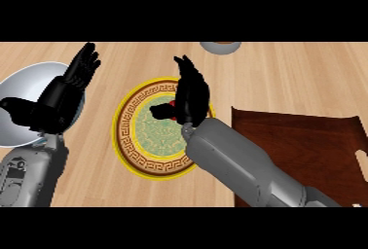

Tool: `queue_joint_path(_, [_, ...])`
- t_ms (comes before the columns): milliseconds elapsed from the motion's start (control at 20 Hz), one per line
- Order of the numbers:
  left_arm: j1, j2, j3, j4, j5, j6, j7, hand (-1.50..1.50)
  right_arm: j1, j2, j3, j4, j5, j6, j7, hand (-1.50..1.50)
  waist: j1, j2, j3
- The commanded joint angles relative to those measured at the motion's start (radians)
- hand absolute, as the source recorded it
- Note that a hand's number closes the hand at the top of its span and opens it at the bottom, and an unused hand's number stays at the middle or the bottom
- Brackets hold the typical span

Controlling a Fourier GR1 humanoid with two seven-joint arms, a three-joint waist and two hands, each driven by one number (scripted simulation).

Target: Pick the tomato from the tray and place it in the plate

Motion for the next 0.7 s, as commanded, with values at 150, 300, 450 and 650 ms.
queue_joint_path(150, [0.025, 0.007, 0.019, -0.014, 0.009, -0.005, -0.01, 0.0, -0.018, 0.005, -0.008, -0.028, -0.124, -0.284, -0.039, -1.5, -0.019, -0.009, 0.0])
queue_joint_path(300, [0.078, -0.006, 0.021, -0.025, 0.001, 0.01, -0.016, 0.0, 0.07, 0.005, -0.039, -0.088, -0.136, -0.324, -0.146, -1.5, -0.068, -0.018, 0.0])
queue_joint_path(450, [0.052, 0.018, 0.056, 0.005, 0.012, -0.002, -0.022, 0.0, 0.135, 0.005, -0.001, -0.127, -0.159, -0.383, -0.165, -1.5, -0.082, -0.02, 0.0])
queue_joint_path(650, [0.098, 0.027, 0.081, -0.027, 0.018, -0.002, -0.022, 0.0, 0.295, -0.018, -0.057, -0.255, -0.144, -0.341, -0.271, -1.5, -0.104, -0.025, 0.0])
